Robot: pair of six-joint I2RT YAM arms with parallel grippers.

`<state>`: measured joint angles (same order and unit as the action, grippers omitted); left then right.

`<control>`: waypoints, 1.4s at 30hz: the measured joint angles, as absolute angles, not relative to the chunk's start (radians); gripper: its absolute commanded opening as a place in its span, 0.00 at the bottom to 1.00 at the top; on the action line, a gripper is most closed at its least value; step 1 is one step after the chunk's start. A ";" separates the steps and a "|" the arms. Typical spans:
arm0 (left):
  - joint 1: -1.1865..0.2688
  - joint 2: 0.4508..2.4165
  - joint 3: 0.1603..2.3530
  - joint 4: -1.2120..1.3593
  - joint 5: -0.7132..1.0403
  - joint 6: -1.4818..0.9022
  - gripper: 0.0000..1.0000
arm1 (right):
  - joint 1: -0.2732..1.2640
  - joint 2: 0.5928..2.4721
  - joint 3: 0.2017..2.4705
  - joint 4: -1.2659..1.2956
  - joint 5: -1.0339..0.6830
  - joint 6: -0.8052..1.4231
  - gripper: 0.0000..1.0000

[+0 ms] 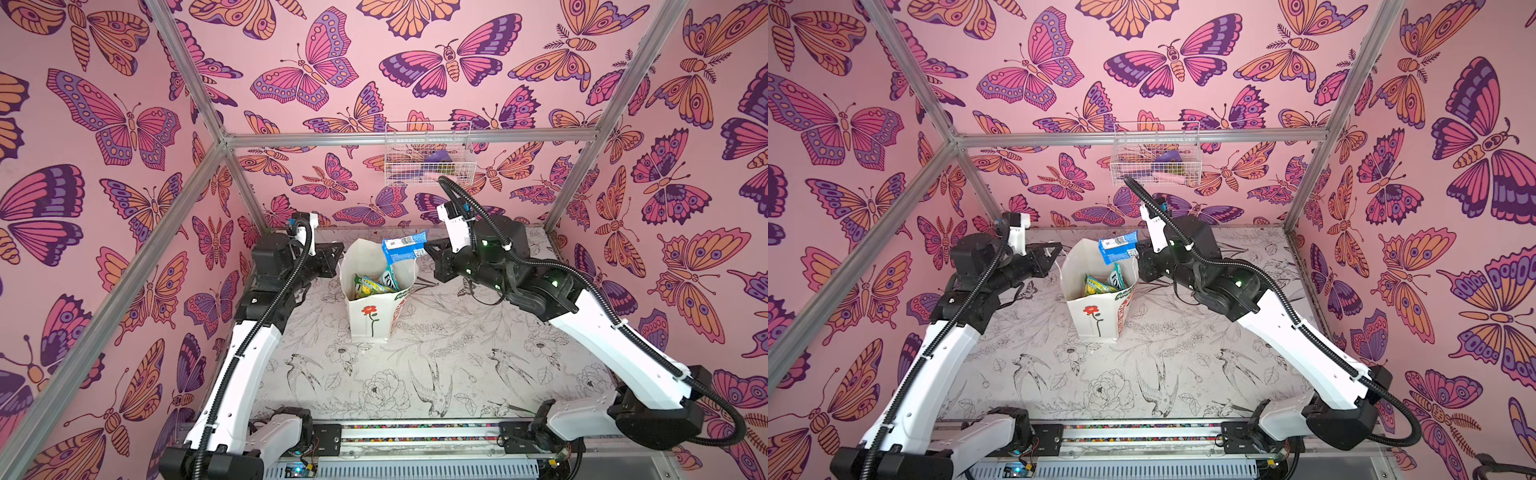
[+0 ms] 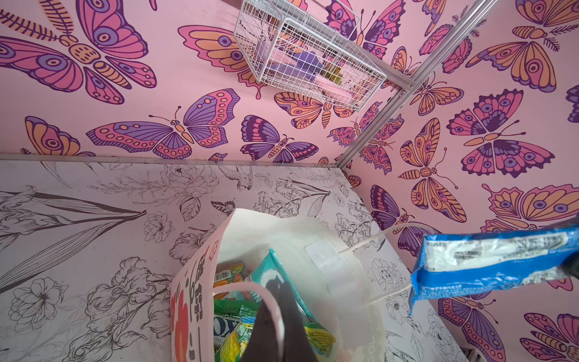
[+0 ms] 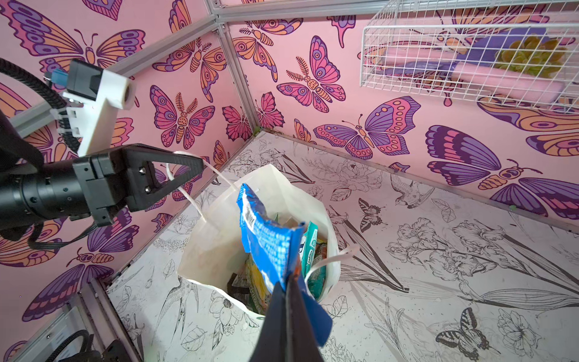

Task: Place the snacks into the paper bag
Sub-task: 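Carry the blue pack over the bag opening with the right gripper, then lower the blue pack into the bag and open the right gripper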

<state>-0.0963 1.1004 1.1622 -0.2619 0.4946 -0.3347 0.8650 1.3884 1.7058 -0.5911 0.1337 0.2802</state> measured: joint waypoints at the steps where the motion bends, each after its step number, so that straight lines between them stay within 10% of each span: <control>1: -0.096 1.100 1.162 -0.262 0.495 -0.335 0.00 | 0.867 1.393 1.707 -0.591 0.136 0.279 0.00; 42: -0.096 1.089 1.160 -0.262 0.495 -0.335 0.00 | 0.909 1.547 1.839 -0.656 0.228 0.234 0.00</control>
<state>-0.0963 1.0885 1.1603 -0.2623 0.4950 -0.3351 0.9092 1.5471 1.8393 -0.6556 0.2283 0.2337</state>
